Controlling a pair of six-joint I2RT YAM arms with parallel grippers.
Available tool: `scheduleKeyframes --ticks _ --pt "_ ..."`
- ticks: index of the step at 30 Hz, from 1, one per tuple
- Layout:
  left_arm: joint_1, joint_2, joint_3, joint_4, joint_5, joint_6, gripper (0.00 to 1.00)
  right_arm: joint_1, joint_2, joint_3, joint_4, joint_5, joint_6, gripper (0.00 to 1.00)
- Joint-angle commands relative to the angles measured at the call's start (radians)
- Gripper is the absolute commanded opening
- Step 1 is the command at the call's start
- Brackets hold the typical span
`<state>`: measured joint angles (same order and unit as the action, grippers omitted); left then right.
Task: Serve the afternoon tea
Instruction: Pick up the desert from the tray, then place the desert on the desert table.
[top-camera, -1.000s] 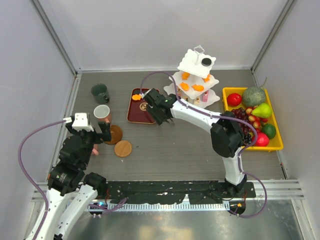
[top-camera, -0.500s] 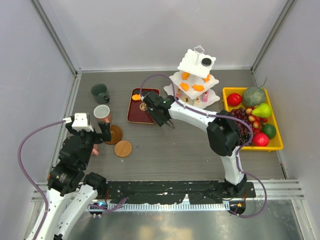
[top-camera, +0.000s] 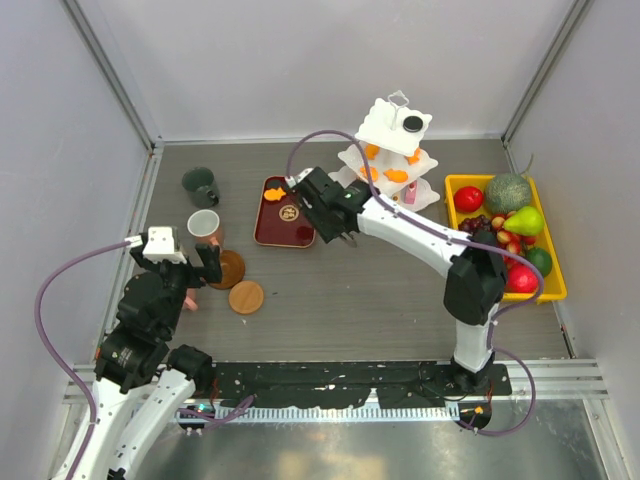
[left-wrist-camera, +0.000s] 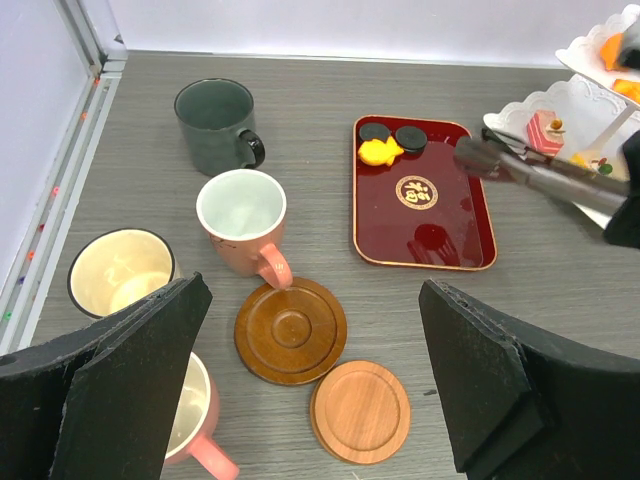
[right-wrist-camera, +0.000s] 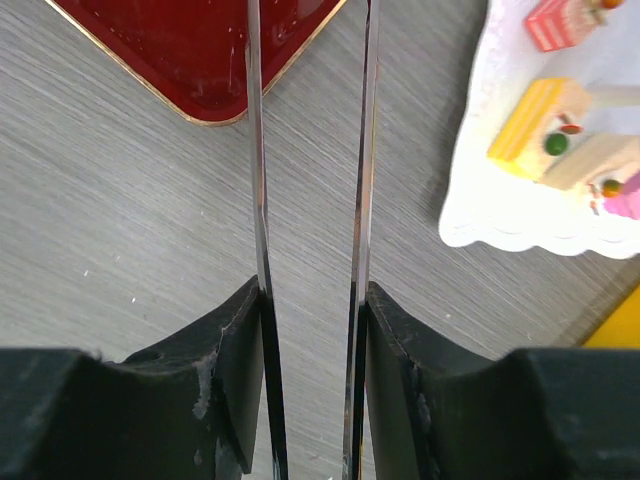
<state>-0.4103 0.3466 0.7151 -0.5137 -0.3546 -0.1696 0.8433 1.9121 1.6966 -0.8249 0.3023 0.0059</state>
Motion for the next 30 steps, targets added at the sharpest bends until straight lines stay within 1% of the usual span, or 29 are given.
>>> scheduleKeyframes --ticks 1,4,8,14,22,30 --pt "-0.002 -0.009 -0.003 0.047 0.005 0.016 0.99 0.000 -0.140 0.087 -0.037 0.026 0.002 0.44" --pt "-0.004 -0.009 -0.002 0.047 0.006 0.016 0.99 0.000 -0.188 0.120 -0.069 0.040 -0.032 0.45" --pt "-0.002 -0.009 -0.003 0.047 0.006 0.016 0.99 -0.015 -0.222 0.213 -0.123 0.083 -0.058 0.46" --pt "-0.002 -0.011 -0.003 0.046 0.005 0.016 0.99 -0.090 -0.254 0.293 -0.160 0.123 -0.079 0.46" --pt "-0.002 -0.008 -0.003 0.047 0.005 0.015 0.99 -0.194 -0.285 0.284 -0.146 0.175 -0.093 0.45" --pt "-0.002 -0.004 -0.003 0.047 0.005 0.015 0.99 -0.274 -0.262 0.281 -0.102 0.204 -0.109 0.45"
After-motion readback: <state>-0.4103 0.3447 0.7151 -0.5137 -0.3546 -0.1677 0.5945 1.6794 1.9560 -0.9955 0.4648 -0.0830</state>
